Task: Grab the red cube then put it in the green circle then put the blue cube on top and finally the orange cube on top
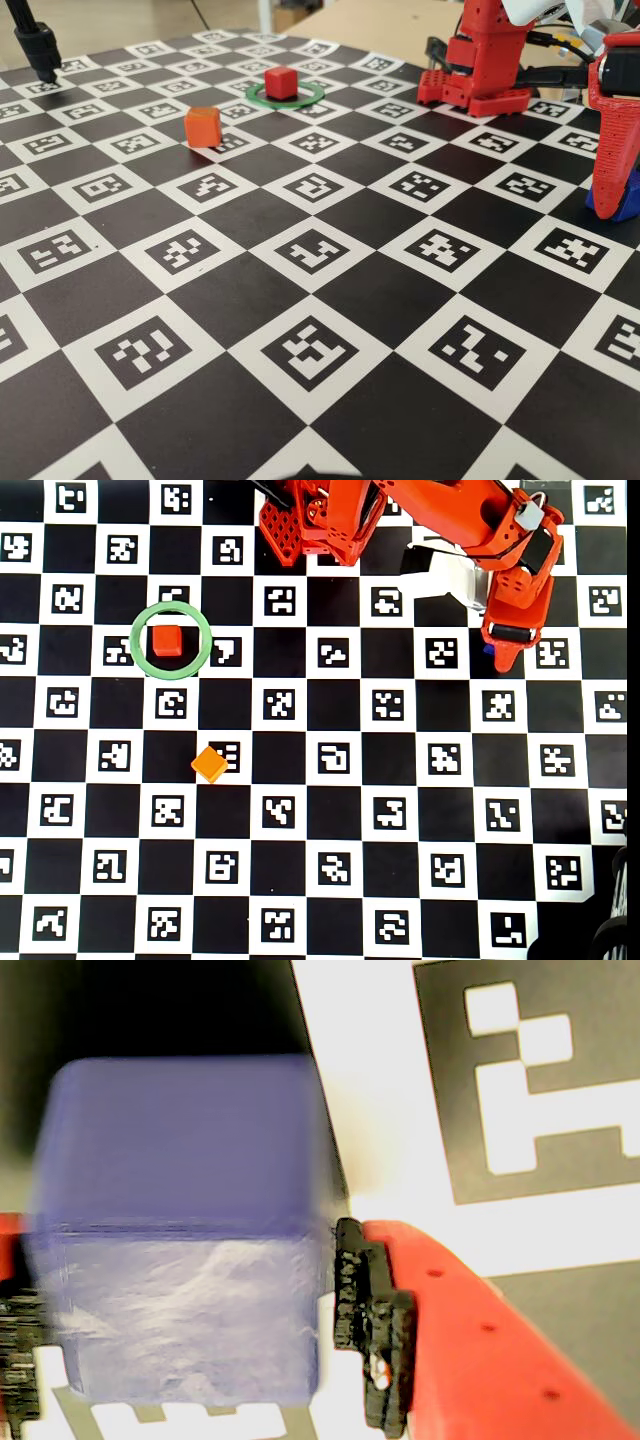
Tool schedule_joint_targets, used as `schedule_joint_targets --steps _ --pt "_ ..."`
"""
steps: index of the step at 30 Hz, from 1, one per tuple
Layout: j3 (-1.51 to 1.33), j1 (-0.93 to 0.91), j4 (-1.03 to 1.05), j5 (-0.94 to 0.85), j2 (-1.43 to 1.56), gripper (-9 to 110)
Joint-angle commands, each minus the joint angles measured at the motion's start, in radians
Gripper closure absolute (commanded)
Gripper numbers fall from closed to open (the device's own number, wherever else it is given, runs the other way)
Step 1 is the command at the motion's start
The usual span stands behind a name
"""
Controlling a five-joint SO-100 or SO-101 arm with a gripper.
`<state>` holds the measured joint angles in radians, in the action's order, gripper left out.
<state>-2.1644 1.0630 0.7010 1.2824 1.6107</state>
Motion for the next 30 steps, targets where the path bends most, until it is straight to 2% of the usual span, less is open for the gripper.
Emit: schedule_joint_targets --steps 1,10,16,23,30 --pt "0.002 0.008 -0.046 -0.012 0.025 87" --pt "-0.002 -0.011 -0.057 -0.061 0.018 91" --pt "0.035 -0.055 0.011 -0.166 0.031 93" --pt "0.107 -0.083 0.201 -0.333 0.064 94" --pt "0.198 -0.216 0.437 -0.517 0.092 96"
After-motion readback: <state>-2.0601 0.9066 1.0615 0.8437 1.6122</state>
